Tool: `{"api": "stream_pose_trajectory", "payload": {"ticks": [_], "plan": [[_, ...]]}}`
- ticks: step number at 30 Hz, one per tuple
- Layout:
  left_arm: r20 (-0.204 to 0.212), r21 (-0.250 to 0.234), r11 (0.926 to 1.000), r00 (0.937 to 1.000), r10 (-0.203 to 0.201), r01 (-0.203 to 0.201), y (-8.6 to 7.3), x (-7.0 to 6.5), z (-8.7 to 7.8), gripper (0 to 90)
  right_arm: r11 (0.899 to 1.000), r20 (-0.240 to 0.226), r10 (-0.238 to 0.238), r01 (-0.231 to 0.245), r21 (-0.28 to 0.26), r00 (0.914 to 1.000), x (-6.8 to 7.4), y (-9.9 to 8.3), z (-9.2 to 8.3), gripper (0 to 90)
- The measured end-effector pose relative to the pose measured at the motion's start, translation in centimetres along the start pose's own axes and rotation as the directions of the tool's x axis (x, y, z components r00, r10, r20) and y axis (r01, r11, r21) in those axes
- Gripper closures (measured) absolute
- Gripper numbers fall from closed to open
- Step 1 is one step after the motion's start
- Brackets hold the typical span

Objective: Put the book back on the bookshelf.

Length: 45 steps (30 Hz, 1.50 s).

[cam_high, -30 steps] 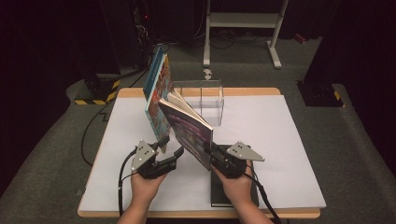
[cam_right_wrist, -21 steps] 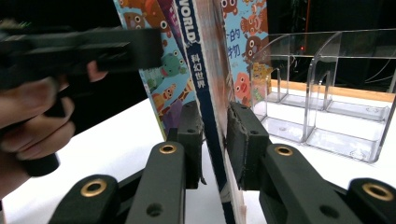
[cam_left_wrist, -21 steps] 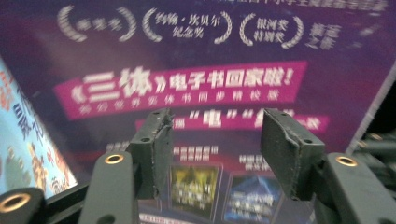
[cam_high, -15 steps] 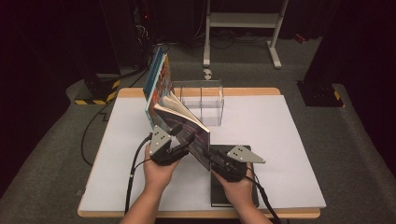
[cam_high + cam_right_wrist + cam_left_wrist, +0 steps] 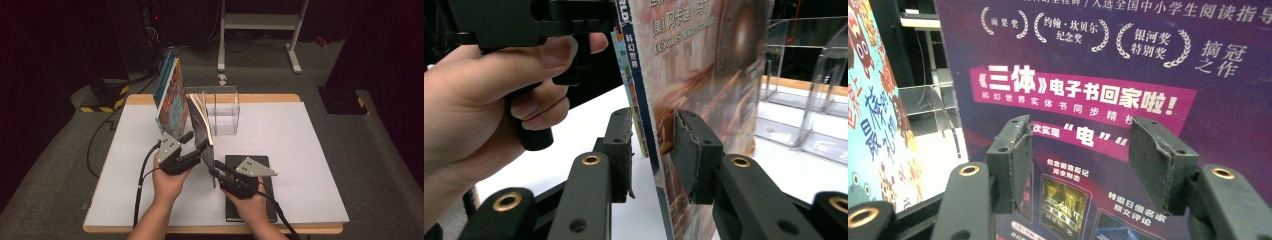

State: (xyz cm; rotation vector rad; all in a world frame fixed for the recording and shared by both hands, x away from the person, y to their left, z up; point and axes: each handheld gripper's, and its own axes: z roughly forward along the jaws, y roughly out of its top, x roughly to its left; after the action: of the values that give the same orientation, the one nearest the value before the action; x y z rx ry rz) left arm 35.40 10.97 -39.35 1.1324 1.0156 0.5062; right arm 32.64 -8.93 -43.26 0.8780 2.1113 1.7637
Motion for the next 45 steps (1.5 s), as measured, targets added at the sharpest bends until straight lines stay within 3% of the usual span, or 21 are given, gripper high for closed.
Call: {"api": "stream_pose_trajectory", "payload": {"ticks": [8, 19, 24, 31, 33, 35, 37, 41, 45], "plan": [[0.013, 0.001, 0.9999, 0.9998, -0.012, 0.012, 0.1, 0.5, -0.2, 42.4, 1.0, -0.015, 0.007, -0.007, 0.001, 0.9999, 0.2, 0.0, 0.3, 65.7], [-0.003, 0.002, 0.9999, 0.9999, -0.016, 0.016, 0.2, 0.8, 0.0, 41.9, 1.0, -0.038, 0.009, -0.009, 0.019, 0.9992, 0.4, -0.2, 0.9, 63.5], [-0.015, -0.001, 0.9997, 0.9996, -0.024, 0.024, 0.5, 1.4, -0.5, 41.5, 0.999, -0.028, 0.04, -0.04, 0.025, 0.9988, 0.0, -0.4, 1.0, 65.1], [0.001, -0.001, 0.9998, 0.9998, -0.019, 0.019, 0.8, 1.4, -1.4, 40.7, 0.997, -0.041, 0.068, -0.067, 0.027, 0.9968, -0.2, -0.5, 1.1, 65.8], [0.001, -0.009, 0.9999, 0.9999, -0.011, 0.011, 0.8, 1.2, -1.9, 39.7, 0.997, -0.042, 0.074, -0.073, 0.028, 0.9964, -0.2, -0.5, 1.1, 65.7], [-0.009, -0.031, 0.9991, 0.9996, 0.028, -0.028, 0.7, 0.8, -2.8, 39.6, 0.997, -0.042, 0.079, -0.078, 0.029, 0.996, -0.2, -0.5, 1.1, 65.8], [0.012, -0.034, 0.9988, 0.9992, 0.037, -0.037, 0.6, 0.3, -3.7, 38.3, 0.996, -0.043, 0.081, -0.08, 0.031, 0.9958, -0.2, -0.5, 1.1, 66.0], [0.05, -0.035, 0.9992, 0.9986, 0.019, -0.017, 0.5, -0.6, -4.9, 34.5, 0.996, -0.042, 0.081, -0.08, 0.031, 0.9959, -0.2, -0.5, 1.1, 66.1], [0.077, -0.048, 0.9983, 0.9964, 0.036, -0.033, 0.3, -2.0, -5.8, 33.0, 0.996, -0.039, 0.081, -0.079, 0.031, 0.996, -0.2, -0.5, 1.1, 66.1]]}}
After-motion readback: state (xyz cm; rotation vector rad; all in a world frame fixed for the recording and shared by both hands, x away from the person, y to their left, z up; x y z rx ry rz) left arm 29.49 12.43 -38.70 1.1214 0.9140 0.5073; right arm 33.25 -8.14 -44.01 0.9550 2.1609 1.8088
